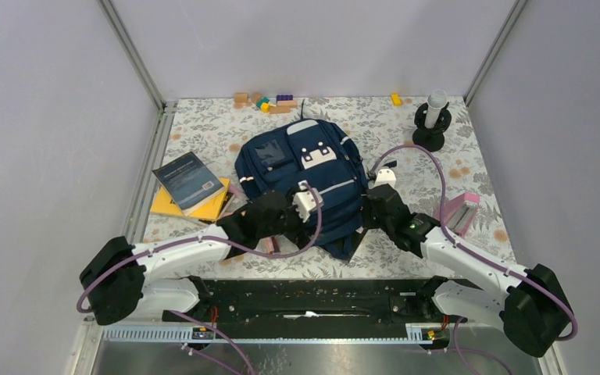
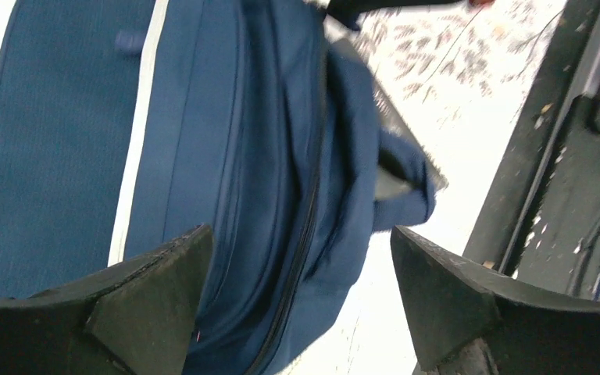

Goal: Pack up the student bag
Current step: Unzip the student bag at the center of the board.

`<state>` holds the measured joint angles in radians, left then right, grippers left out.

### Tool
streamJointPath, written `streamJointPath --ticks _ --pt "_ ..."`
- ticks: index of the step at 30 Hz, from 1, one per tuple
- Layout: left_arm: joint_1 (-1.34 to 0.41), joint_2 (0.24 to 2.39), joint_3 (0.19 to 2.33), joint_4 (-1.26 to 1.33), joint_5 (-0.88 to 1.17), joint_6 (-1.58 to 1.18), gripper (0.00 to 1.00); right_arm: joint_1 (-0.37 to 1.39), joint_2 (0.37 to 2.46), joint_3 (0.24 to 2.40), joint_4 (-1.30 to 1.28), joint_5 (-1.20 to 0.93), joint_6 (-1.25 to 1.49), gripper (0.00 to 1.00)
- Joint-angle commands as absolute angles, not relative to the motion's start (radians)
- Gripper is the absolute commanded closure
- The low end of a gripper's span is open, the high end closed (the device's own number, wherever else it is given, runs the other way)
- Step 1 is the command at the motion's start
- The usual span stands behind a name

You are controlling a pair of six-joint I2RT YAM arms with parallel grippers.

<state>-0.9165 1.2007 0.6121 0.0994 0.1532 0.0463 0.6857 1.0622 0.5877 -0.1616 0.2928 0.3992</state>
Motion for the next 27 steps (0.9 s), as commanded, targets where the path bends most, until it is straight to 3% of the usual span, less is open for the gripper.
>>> streamJointPath --ticks 1,10,16,19,22,25,26,27 --pt "-0.963 1.301 0.759 0.164 0.171 0.059 0.11 0.679 1.048 0.57 -0.109 0.251 0.37 1.0" --pt "-0.979 1.539 0.871 0.263 0.069 0.061 0.15 0.679 1.034 0.56 -0.089 0.23 0.383 1.0" --pt "-0.979 1.608 0.894 0.282 0.063 0.049 0.26 0.679 1.034 0.553 -0.089 0.233 0.379 1.0" --pt "-0.979 1.625 0.894 0.284 0.045 0.033 0.37 0.678 1.037 0.549 -0.09 0.24 0.377 1.0" --pt "-0.979 1.617 0.878 0.29 0.043 0.025 0.59 0.678 1.035 0.551 -0.114 0.294 0.391 1.0" --pt "-0.979 1.588 0.849 0.293 0.023 0.019 0.92 0.677 1.032 0.556 -0.143 0.348 0.43 0.99" --pt "-0.979 1.576 0.837 0.294 0.013 0.016 0.99 0.676 1.029 0.558 -0.151 0.35 0.449 0.94" --pt "-0.979 1.559 0.822 0.294 0.009 0.014 1.0 0.674 1.023 0.556 -0.156 0.346 0.461 0.89"
